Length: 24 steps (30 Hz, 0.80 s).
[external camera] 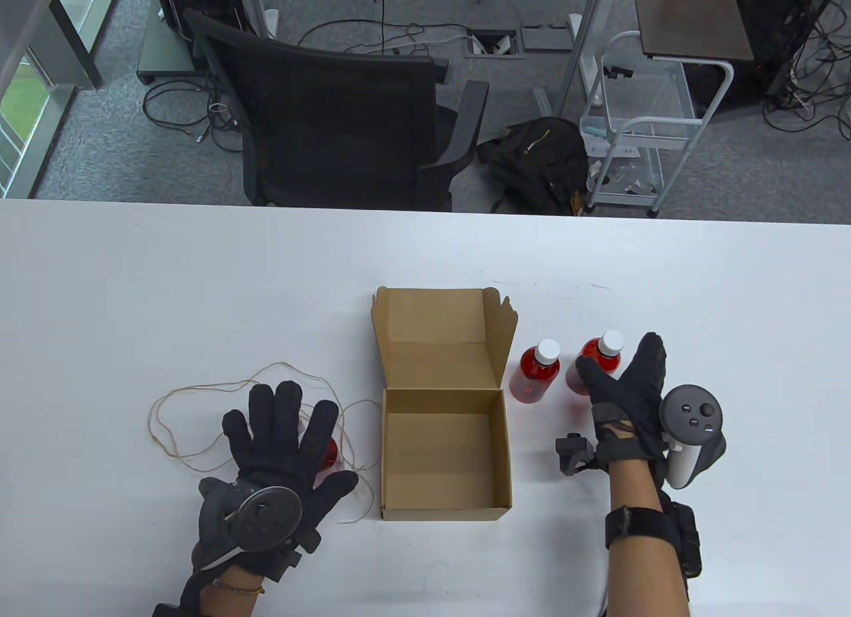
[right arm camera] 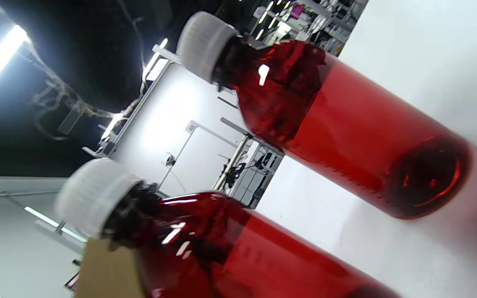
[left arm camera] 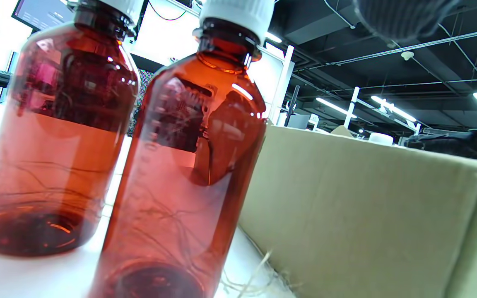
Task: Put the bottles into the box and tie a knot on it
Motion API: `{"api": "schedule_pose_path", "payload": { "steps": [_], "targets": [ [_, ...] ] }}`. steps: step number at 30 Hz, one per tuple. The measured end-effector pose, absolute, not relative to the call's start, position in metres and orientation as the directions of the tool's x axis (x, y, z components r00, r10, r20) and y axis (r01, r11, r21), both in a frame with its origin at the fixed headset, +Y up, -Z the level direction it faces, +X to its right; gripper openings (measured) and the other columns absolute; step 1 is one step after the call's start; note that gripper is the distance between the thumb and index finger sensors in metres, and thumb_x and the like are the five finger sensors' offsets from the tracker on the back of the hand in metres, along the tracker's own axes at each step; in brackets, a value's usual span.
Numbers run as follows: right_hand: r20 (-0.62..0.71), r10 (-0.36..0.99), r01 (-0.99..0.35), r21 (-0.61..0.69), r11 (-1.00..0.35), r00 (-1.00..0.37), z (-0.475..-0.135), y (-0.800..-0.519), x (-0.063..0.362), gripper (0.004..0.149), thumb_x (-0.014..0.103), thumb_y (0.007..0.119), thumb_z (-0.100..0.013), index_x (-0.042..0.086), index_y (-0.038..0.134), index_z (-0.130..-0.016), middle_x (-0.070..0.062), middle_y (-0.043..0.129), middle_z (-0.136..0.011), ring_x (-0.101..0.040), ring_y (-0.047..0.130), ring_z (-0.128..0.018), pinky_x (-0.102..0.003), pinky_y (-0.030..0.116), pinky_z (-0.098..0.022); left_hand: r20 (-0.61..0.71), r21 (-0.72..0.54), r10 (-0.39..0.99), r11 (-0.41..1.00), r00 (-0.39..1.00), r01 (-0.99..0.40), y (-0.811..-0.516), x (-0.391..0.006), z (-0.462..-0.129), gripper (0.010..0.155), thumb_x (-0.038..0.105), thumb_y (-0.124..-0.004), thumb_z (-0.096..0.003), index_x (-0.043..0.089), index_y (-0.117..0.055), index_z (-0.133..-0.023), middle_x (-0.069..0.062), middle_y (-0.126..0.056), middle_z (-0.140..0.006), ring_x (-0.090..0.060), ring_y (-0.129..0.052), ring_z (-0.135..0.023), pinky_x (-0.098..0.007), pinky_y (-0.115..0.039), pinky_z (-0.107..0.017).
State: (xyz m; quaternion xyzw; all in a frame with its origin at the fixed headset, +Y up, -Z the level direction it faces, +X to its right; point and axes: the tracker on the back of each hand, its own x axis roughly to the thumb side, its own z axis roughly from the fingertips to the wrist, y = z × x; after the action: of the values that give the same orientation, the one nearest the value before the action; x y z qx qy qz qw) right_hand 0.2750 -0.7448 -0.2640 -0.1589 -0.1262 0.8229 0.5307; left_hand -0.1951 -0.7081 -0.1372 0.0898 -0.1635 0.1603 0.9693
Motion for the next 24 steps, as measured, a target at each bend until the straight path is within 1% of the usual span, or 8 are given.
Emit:
{"api": "schedule_pose_path", "payload": {
  "steps": [3,6,9,13,15,17,22,24],
  "targets": [
    [-0.166,0.940,-0.850,-0.401,-0.341,-0.298,-0.272,-0.759,0.277,0.100,0.047,0.090,-0.043,0.008,0.024,-0.108,-0.028,0.023,-0.110,-0.055,0.021,-0.093,-0.065,0.029,-0.066,0.349,0.117,0.288,0.931,0.892,-0.346,-0.709,-0.195,-0.138,0.097,0.069,-0.068,-0.0491,0.034,-0.010,-0.119,-0.021,0.010,-0.123,-0.056,0.009,-0.105,-0.079,-0.007,-0.062],
    [-0.217,0.948,-0.850,-0.427,-0.309,-0.235,-0.276,-0.773,0.280,0.093,0.045,0.093,-0.041,0.016,0.037,-0.109,-0.027,0.033,-0.110,-0.055,0.029,-0.094,-0.065,0.034,-0.066,0.348,0.115,0.280,0.935,0.895,-0.337,-0.709,-0.195,-0.138,0.097,0.069,-0.068,-0.0492,0.034,-0.010,-0.119,-0.021,0.010,-0.123,-0.056,0.009,-0.105,-0.079,-0.007,-0.062],
    [-0.235,0.933,-0.833,-0.428,-0.351,-0.272,-0.279,-0.780,0.282,0.083,0.043,0.095,-0.040,0.020,0.051,-0.106,-0.025,0.043,-0.109,-0.053,0.038,-0.094,-0.064,0.040,-0.066,0.349,0.113,0.287,0.932,0.892,-0.344,-0.709,-0.195,-0.138,0.097,0.069,-0.068,-0.0491,0.034,-0.011,-0.119,-0.021,0.010,-0.123,-0.056,0.009,-0.105,-0.079,-0.007,-0.062],
    [-0.211,0.932,-0.826,-0.433,-0.360,-0.296,-0.281,-0.785,0.282,0.083,0.042,0.098,-0.038,0.022,0.053,-0.104,-0.021,0.053,-0.107,-0.050,0.048,-0.093,-0.062,0.047,-0.066,0.350,0.113,0.288,0.932,0.891,-0.346,-0.709,-0.195,-0.139,0.097,0.069,-0.068,-0.0491,0.034,-0.011,-0.119,-0.021,0.009,-0.123,-0.056,0.009,-0.105,-0.079,-0.007,-0.062],
    [-0.205,0.926,-0.811,-0.448,-0.376,-0.316,-0.281,-0.784,0.281,0.083,0.038,0.099,-0.037,0.020,0.053,-0.103,-0.018,0.061,-0.105,-0.048,0.055,-0.092,-0.060,0.052,-0.066,0.350,0.108,0.288,0.933,0.891,-0.344,-0.710,-0.195,-0.139,0.097,0.069,-0.068,-0.0491,0.034,-0.011,-0.119,-0.021,0.009,-0.123,-0.056,0.009,-0.105,-0.079,-0.007,-0.062],
    [-0.193,0.922,-0.821,-0.421,-0.386,-0.335,-0.280,-0.779,0.281,0.083,0.035,0.099,-0.036,0.017,0.053,-0.103,-0.018,0.062,-0.104,-0.047,0.058,-0.091,-0.059,0.055,-0.065,0.351,0.106,0.283,0.935,0.893,-0.338,-0.711,-0.194,-0.139,0.097,0.069,-0.068,-0.0492,0.033,-0.011,-0.119,-0.021,0.009,-0.123,-0.057,0.009,-0.105,-0.079,-0.007,-0.062],
    [-0.136,0.920,-0.818,-0.422,-0.390,-0.369,-0.274,-0.753,0.278,0.083,0.040,0.097,-0.039,0.016,0.051,-0.104,-0.017,0.063,-0.104,-0.046,0.060,-0.091,-0.058,0.056,-0.065,0.358,0.104,0.284,0.935,0.890,-0.340,-0.710,-0.193,-0.139,0.097,0.069,-0.068,-0.0491,0.034,-0.011,-0.119,-0.021,0.009,-0.123,-0.057,0.009,-0.105,-0.079,-0.007,-0.062],
    [-0.080,0.932,-0.834,-0.425,-0.352,-0.352,-0.269,-0.735,0.275,0.083,0.042,0.096,-0.040,0.015,0.051,-0.105,-0.019,0.064,-0.103,-0.047,0.062,-0.090,-0.059,0.057,-0.064,0.360,0.106,0.279,0.936,0.890,-0.336,-0.710,-0.192,-0.139,0.097,0.069,-0.068,-0.0492,0.034,-0.011,-0.119,-0.021,0.009,-0.123,-0.056,0.009,-0.105,-0.079,-0.007,-0.062]
  ]
}}
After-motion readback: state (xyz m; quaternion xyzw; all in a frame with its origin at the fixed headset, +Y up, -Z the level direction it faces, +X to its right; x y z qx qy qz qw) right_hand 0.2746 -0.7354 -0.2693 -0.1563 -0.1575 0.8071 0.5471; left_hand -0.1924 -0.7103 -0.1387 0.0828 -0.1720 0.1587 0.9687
